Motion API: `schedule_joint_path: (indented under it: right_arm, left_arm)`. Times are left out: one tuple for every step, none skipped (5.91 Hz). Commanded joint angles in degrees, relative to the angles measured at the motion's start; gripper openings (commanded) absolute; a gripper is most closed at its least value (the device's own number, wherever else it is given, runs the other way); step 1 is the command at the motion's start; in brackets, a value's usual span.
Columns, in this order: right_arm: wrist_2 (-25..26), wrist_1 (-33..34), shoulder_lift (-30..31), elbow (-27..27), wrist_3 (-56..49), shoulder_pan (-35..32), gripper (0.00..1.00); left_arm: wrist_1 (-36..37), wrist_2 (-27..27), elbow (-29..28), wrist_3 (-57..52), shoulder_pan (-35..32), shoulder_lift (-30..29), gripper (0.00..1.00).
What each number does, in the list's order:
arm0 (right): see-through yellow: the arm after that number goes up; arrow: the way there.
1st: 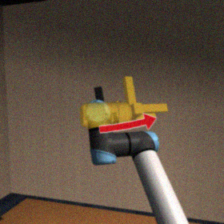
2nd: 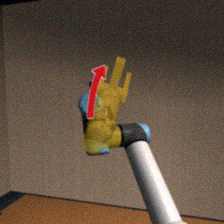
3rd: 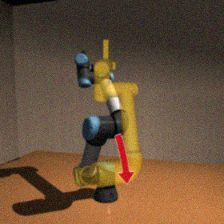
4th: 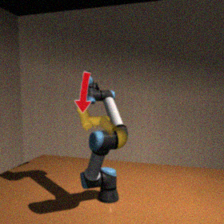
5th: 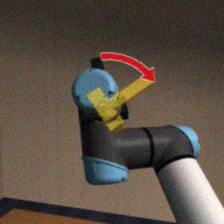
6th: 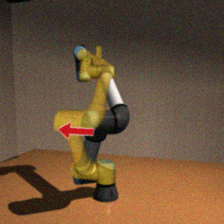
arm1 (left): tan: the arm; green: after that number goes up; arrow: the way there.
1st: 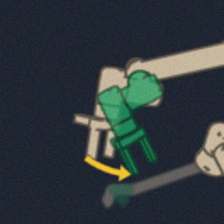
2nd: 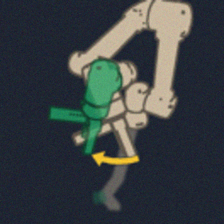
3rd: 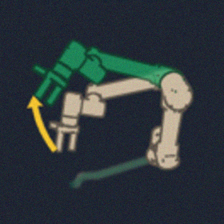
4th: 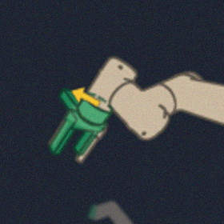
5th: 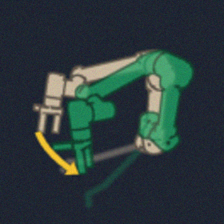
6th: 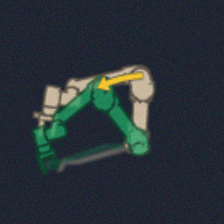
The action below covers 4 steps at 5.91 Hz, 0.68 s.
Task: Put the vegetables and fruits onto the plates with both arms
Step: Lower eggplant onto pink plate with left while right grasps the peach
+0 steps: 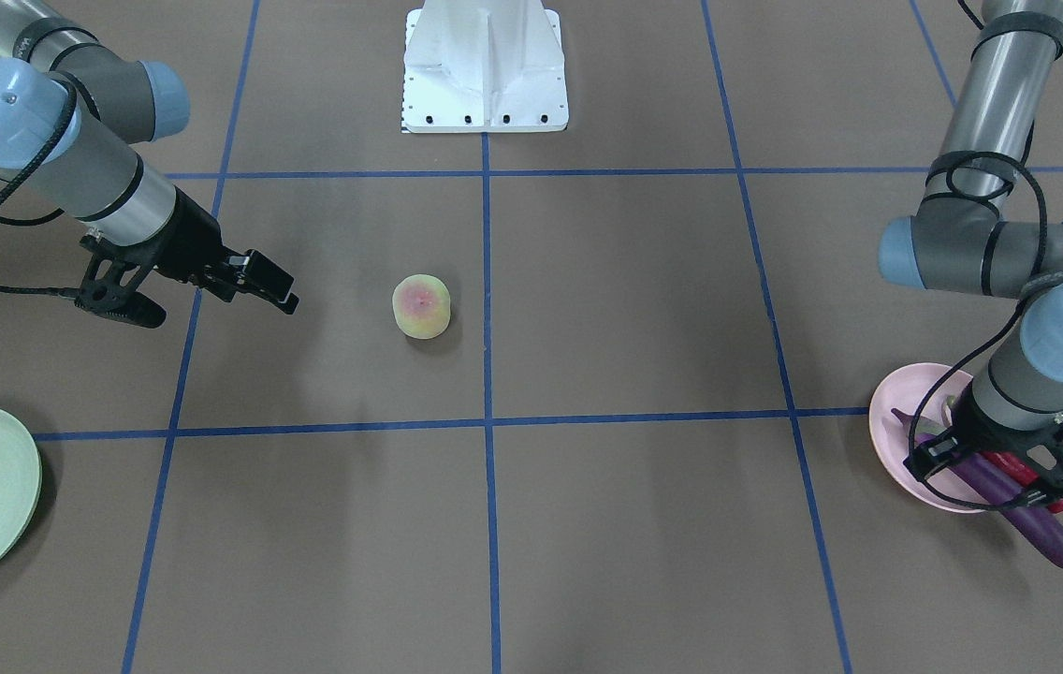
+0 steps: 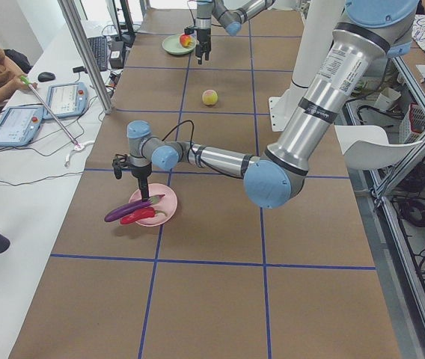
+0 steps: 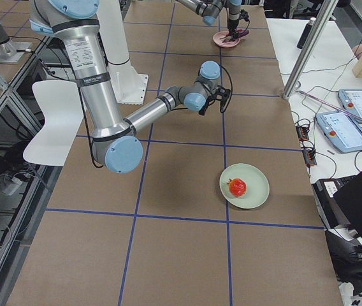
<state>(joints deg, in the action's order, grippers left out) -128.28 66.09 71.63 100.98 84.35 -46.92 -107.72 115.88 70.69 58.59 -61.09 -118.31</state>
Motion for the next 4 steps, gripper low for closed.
schedule_joint_path:
  right_arm:
    - [1.5,-0.1,0.0,0.0,0.0,1.9,1.0]
    - [4.3,-0.1,-0.1,0.3,0.8,4.7,1.0]
    - [12.1,-0.1,-1.9,0.4,10.6,9.5,1.0]
    - [19.6,0.0,-5.2,-0.2,19.6,13.8,1.0]
  left_arm:
    - [1.2,5.1,4.3,0.0,-2.0,0.3,1.0]
    - [3.2,5.9,6.7,0.0,-2.4,0.3,1.0]
    - [5.0,5.9,8.6,0.1,-2.4,0.4,1.0]
    - [5.0,6.0,9.1,0.6,-2.3,0.7,1.0]
